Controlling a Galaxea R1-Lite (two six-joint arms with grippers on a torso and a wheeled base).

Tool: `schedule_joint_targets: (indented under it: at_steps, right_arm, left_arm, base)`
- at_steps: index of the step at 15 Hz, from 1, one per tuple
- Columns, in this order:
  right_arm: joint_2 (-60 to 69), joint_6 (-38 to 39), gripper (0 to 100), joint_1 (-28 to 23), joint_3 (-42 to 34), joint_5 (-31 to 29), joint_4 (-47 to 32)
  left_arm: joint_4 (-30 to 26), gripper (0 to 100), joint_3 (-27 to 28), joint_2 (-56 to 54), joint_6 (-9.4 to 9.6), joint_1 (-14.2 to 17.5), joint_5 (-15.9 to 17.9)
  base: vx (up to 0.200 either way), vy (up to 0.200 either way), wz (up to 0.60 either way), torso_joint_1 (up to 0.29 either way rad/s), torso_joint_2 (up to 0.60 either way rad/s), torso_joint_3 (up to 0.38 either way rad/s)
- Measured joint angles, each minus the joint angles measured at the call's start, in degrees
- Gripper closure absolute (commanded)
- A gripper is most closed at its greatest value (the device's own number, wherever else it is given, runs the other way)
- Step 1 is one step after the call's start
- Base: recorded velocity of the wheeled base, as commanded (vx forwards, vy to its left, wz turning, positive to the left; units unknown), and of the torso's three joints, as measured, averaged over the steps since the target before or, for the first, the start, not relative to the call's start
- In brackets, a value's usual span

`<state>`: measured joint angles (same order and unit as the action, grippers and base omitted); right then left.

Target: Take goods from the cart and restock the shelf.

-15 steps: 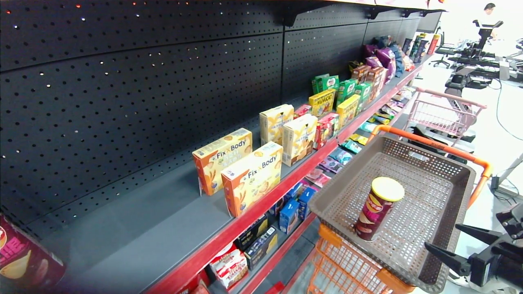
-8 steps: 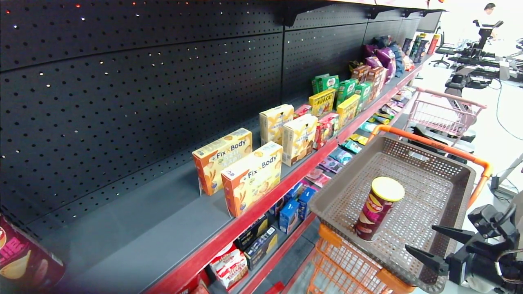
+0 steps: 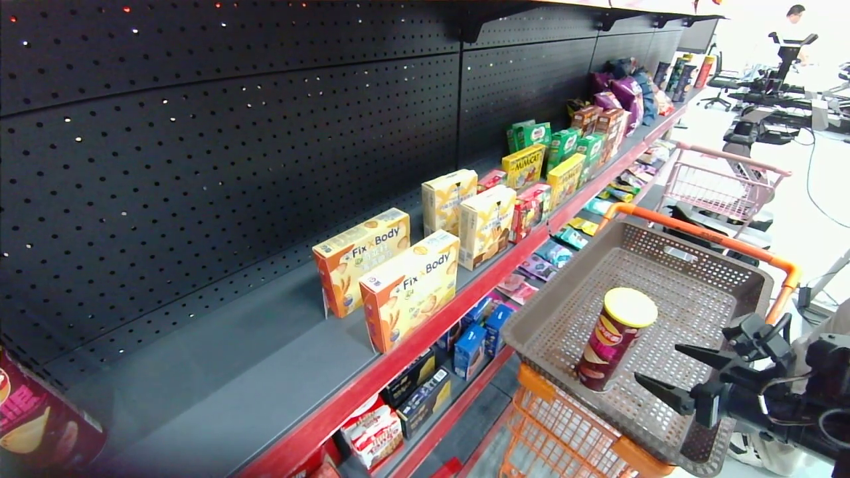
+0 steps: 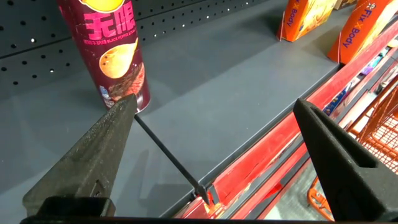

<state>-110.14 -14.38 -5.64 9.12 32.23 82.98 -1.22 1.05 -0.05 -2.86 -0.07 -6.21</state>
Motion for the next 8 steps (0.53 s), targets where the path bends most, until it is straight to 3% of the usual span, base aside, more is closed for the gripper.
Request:
schedule_joint_targets:
  at_steps: [8]
  right_arm:
    - [-11.8, 3.6, 0, 4.1, 9.6, 0.0, 4.5]
  left_arm:
    - [0.0, 0, 0.0, 0.0, -0.02, 0.0, 0.0]
  base:
    - [0.0, 0.0, 0.0, 0.0, 0.0, 0.0]
